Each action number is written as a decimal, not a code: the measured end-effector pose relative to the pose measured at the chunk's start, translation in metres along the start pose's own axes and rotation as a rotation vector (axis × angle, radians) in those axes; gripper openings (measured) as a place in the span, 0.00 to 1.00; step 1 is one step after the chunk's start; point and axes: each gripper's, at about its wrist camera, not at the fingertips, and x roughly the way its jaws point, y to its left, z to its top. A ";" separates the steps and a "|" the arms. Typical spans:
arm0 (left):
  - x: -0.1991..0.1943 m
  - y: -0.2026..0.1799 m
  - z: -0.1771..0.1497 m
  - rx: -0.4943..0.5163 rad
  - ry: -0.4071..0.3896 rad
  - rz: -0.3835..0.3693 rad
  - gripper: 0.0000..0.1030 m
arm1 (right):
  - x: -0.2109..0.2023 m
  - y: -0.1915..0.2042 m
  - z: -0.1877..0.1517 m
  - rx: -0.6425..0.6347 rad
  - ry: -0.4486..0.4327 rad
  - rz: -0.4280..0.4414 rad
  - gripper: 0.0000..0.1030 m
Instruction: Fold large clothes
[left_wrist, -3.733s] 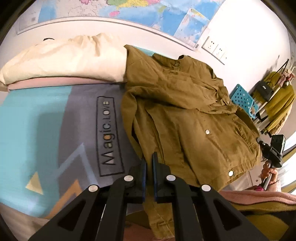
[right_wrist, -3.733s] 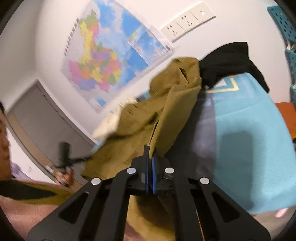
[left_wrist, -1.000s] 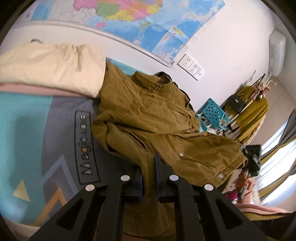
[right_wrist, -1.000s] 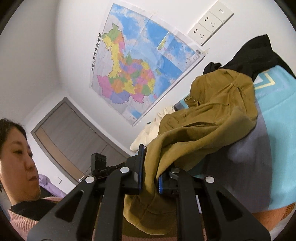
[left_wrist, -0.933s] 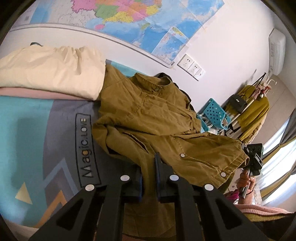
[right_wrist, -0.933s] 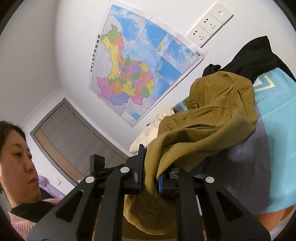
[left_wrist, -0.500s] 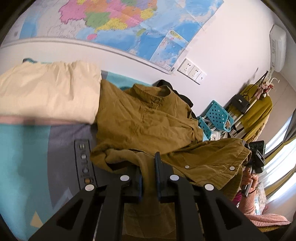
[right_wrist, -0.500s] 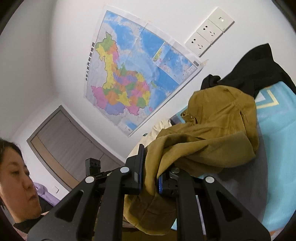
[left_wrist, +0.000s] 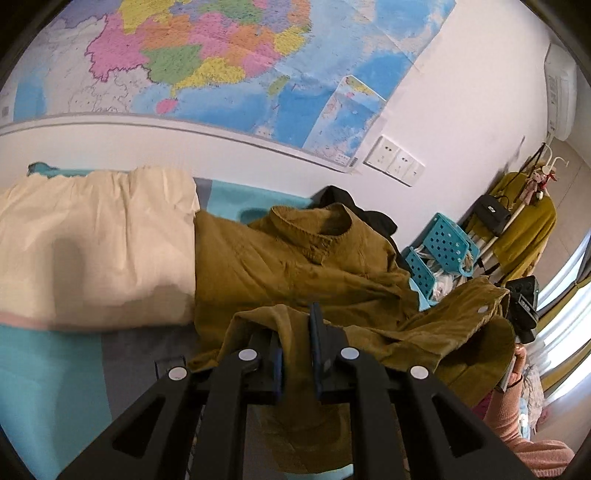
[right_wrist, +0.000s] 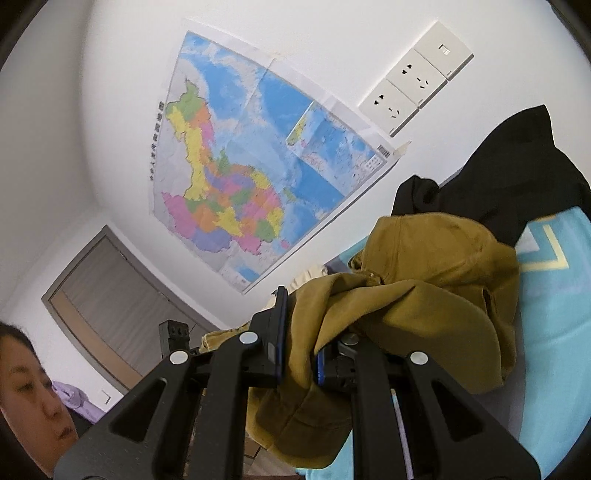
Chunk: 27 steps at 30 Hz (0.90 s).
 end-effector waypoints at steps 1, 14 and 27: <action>0.003 0.001 0.005 0.000 0.002 -0.002 0.11 | 0.003 -0.001 0.004 0.004 -0.002 -0.004 0.12; 0.047 0.026 0.058 -0.023 0.040 0.051 0.11 | 0.062 -0.030 0.058 0.056 0.020 -0.071 0.12; 0.099 0.057 0.093 -0.076 0.103 0.106 0.11 | 0.114 -0.080 0.087 0.147 0.046 -0.155 0.13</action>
